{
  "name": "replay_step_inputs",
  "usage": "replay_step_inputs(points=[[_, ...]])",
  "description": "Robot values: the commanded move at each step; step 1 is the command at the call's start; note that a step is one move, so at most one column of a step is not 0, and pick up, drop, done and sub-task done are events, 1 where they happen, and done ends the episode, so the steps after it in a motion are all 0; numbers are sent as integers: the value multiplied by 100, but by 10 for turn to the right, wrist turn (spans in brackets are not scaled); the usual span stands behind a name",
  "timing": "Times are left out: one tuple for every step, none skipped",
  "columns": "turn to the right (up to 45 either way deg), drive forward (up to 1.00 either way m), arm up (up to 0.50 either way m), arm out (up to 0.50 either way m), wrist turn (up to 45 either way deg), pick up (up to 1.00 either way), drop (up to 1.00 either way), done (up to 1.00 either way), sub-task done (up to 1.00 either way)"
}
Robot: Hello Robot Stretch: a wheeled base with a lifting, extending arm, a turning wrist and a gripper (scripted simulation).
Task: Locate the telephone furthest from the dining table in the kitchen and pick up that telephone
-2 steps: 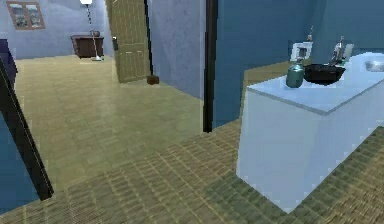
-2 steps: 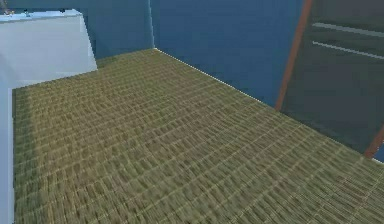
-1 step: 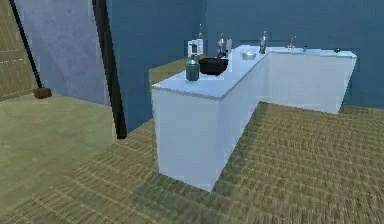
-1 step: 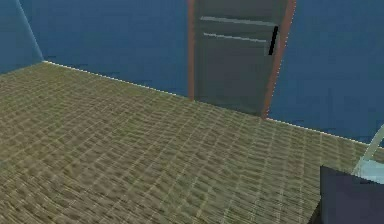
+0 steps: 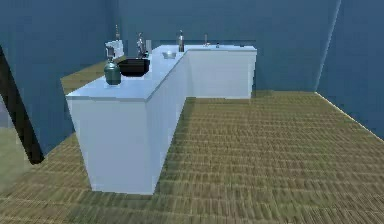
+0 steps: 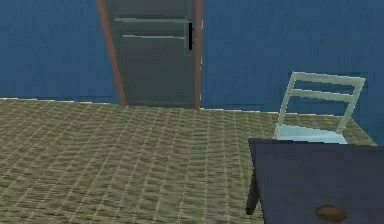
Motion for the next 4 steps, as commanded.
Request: replay_step_inputs(points=[[0,20,0,0,0,0,0,0,0],[-450,0,0,0,0,0,0,0,0],[-390,0,0,0,0,0,0,0,0],[0,100,0,0,0,0,0,0,0]])
